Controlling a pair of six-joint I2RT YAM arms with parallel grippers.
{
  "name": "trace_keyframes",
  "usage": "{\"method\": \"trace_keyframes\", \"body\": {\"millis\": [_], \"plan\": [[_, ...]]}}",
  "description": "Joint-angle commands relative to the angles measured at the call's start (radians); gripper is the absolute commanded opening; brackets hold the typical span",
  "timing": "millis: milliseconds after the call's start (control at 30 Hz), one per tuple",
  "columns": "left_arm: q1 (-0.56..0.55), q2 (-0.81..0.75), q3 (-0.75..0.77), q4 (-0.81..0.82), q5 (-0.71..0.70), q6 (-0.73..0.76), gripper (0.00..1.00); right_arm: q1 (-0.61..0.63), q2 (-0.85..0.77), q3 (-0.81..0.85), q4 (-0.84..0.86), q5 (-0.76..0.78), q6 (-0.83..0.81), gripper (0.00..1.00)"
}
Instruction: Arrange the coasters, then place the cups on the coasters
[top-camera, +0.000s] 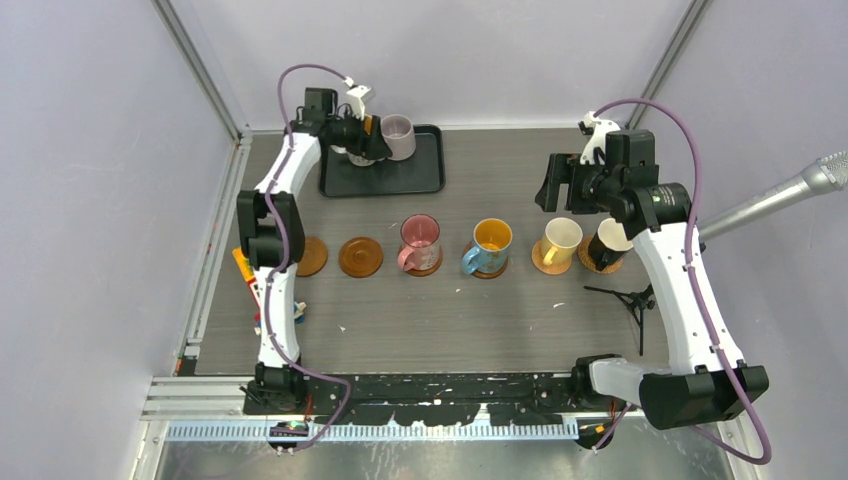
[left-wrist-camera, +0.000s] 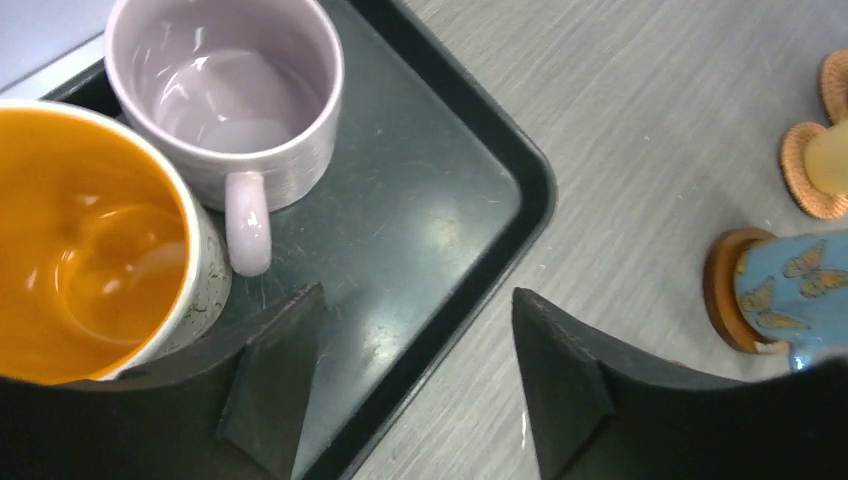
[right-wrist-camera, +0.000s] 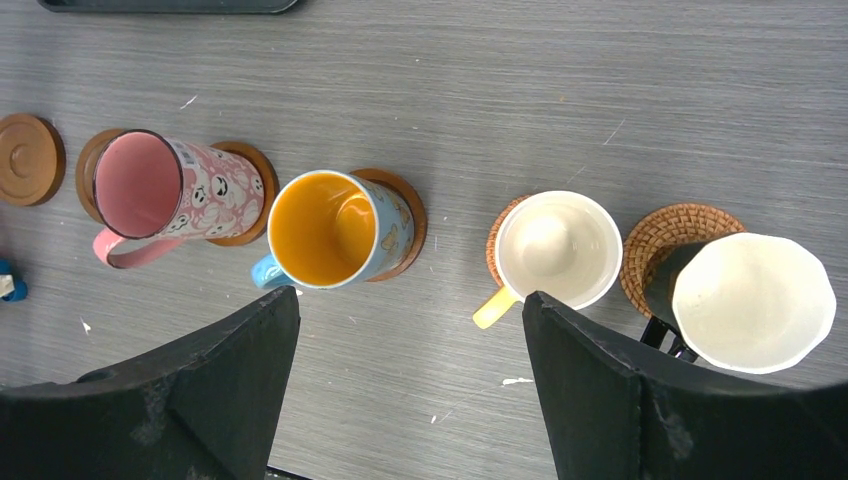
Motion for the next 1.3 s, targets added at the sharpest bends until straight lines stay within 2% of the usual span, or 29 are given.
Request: {"method": "trace_keyframes", "body": {"millis": [0, 67, 167, 300, 500, 667, 833, 1000, 1133, 1267], "plan": [[0.059, -0.019, 0.19, -0.252, 0.113, 0.247, 0.75, -0.004, -0.043, -0.004, 0.031, -0.015, 0.006, 0.86], [0.094, -0.001, 0.249, -0.281, 0.138, 0.26, 0.78, -0.006, -0.046, -0.005, 0.029, -0.017, 0.006, 0.86], [0.17, 0.011, 0.28, -0.24, 0.162, 0.24, 0.8, -0.012, -0.05, -0.006, 0.028, -0.02, 0.006, 0.86], [0.204, 0.043, 0.304, -0.231, 0.155, 0.351, 0.84, -0.013, -0.049, -0.005, 0.025, -0.024, 0.005, 0.86], [0.216, 0.132, 0.39, -0.245, 0.166, 0.509, 0.84, -0.015, -0.041, 0.014, 0.008, -0.025, -0.009, 0.86], [0.215, 0.198, 0.408, -0.19, 0.157, 0.574, 0.85, -0.019, -0.033, 0.024, -0.003, -0.022, -0.014, 0.86], [0.21, 0.253, 0.422, -0.085, 0.138, 0.599, 0.84, -0.021, -0.016, 0.042, -0.016, -0.023, -0.02, 0.86], [0.194, 0.324, 0.503, -0.034, 0.078, 0.593, 0.86, -0.022, 0.005, 0.062, -0.025, -0.024, -0.024, 0.86], [0.174, 0.327, 0.488, -0.077, 0.077, 0.666, 0.83, -0.022, 0.018, 0.072, -0.025, -0.025, -0.025, 0.86], [0.163, 0.285, 0.425, -0.12, 0.099, 0.7, 0.73, -0.023, 0.028, 0.077, -0.021, -0.028, -0.024, 0.86]]}}
